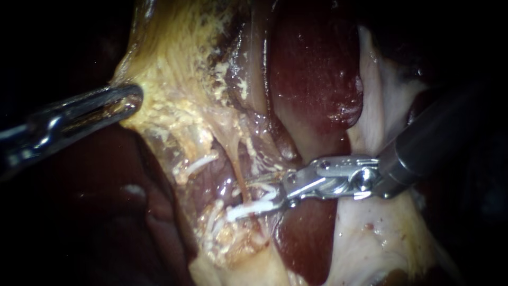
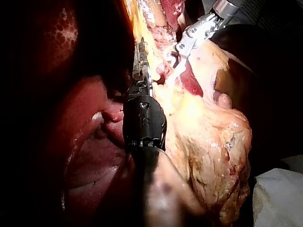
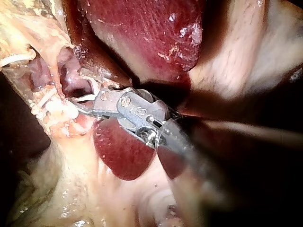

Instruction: Clipping second clip right tube

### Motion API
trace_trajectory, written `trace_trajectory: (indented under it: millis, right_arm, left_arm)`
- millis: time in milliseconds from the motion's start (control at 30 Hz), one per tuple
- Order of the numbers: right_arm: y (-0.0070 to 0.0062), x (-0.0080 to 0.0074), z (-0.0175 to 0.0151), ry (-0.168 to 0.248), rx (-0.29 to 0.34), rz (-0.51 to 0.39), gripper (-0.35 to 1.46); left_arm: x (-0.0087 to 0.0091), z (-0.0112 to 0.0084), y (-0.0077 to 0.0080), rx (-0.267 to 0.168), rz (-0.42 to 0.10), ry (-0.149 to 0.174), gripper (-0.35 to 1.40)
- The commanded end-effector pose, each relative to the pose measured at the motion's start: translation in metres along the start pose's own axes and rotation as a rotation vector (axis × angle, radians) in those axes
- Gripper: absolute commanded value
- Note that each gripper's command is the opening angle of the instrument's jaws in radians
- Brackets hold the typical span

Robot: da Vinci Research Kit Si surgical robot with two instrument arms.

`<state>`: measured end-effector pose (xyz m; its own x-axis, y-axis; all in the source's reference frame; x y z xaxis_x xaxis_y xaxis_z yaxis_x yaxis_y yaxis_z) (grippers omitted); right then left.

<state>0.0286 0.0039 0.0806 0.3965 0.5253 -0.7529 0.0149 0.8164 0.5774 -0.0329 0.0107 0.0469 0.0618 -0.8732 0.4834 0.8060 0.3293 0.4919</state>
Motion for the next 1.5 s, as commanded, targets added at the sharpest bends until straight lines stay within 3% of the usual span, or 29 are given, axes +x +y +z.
trace_trajectory:
  millis: [33,367,600,800,1067,1300,1500]
  right_arm:
    - [0.0001,0.0002,-0.0006,-0.001,-0.009,-0.01,0.47]
    - [0.0016,0.0025,-0.0079,-0.007,-0.065,-0.07,0.47]
    - [0.0014,0.0041,-0.0112,0.03,-0.082,-0.05,0.46]
    - [-0.0005,0.0054,-0.0109,0.072,-0.042,0.008,0.48]
    - [-0.0025,0.0068,-0.0095,0.087,-0.011,0.04,0.49]
    - [-0.0032,0.0072,-0.0082,0.089,0.005,0.065,0.51]
    - [-0.0034,0.0059,-0.0058,0.09,0.021,0.098,0.5]
  left_arm:
    - [0.0,0.0,0.0,0.0,0.0,0.0,-0.35]
    - [0.0,0.0,0.0,0.0,0.0,0.0,-0.35]
    - [0.0,0.0,0.0,0.0,0.0,0.0,-0.35]
    - [0.0,0.0,0.0,0.0,0.0,0.0,-0.35]
    - [0.0,-0.0001,-0.0001,-0.001,0.0,0.0,-0.35]
    - [0.0,-0.0001,-0.0001,-0.001,0.0,0.0,-0.35]
    - [0.0,0.0,-0.0001,-0.001,0.0,0.0,-0.35]
